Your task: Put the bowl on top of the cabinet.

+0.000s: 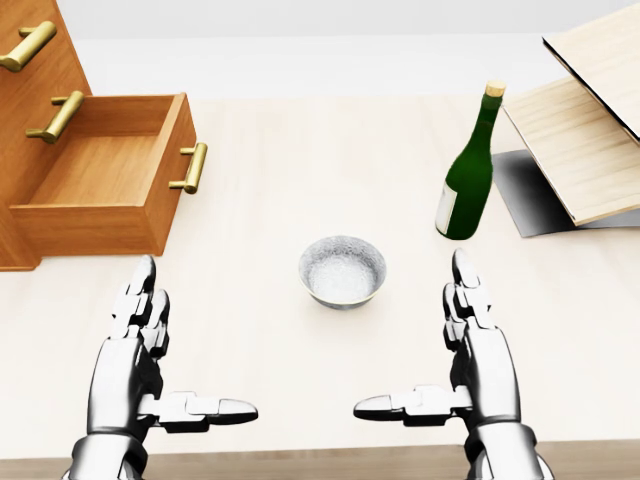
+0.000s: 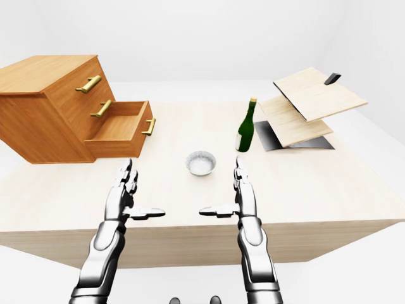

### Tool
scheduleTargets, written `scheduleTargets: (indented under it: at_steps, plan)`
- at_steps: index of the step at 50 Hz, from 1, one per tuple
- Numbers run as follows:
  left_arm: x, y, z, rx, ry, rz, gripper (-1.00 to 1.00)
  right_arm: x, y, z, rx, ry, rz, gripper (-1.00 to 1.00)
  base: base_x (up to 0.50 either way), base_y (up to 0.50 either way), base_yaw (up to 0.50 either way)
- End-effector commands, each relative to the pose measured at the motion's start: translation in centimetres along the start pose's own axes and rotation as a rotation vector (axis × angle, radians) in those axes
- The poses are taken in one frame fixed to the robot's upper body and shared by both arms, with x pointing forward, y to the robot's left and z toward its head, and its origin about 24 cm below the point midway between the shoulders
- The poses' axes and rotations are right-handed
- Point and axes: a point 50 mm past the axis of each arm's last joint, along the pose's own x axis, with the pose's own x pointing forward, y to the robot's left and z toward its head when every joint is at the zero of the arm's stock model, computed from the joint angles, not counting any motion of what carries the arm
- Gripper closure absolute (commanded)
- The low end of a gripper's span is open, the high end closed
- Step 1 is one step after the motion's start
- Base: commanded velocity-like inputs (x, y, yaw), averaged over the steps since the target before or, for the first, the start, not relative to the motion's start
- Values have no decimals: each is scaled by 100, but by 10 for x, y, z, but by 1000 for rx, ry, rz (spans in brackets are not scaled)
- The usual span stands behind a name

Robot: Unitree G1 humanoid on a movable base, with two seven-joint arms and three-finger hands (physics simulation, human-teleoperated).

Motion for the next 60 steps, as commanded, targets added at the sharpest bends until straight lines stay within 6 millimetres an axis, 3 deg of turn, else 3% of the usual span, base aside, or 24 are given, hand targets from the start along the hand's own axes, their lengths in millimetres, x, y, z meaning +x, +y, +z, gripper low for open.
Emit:
scheduleTargets:
  at_steps: [1,10,25,32,48,60]
  plan:
    - [-3,7,2,-6,-38,-9,-100,-4,-10,4,-28,-17,-17,-100,0,0,0]
    - [-16,12,19,-28,-82,-13,-100,-16,-6,23,-71,-46,-26,-100,0,0,0]
    - [-49,28,65,-70,-217,-13,-100,-56,-1,86,-162,-307,-18,-100,0,0,0]
    - [-64,32,83,-77,-298,-8,-100,-71,0,103,-184,-378,-25,-100,0,0,0]
    - [-85,39,106,-80,-405,7,-100,-82,5,113,-307,-412,-10,-100,0,0,0]
    - [-84,42,110,-81,-429,19,-100,-78,6,108,-291,-391,8,-100,0,50,0]
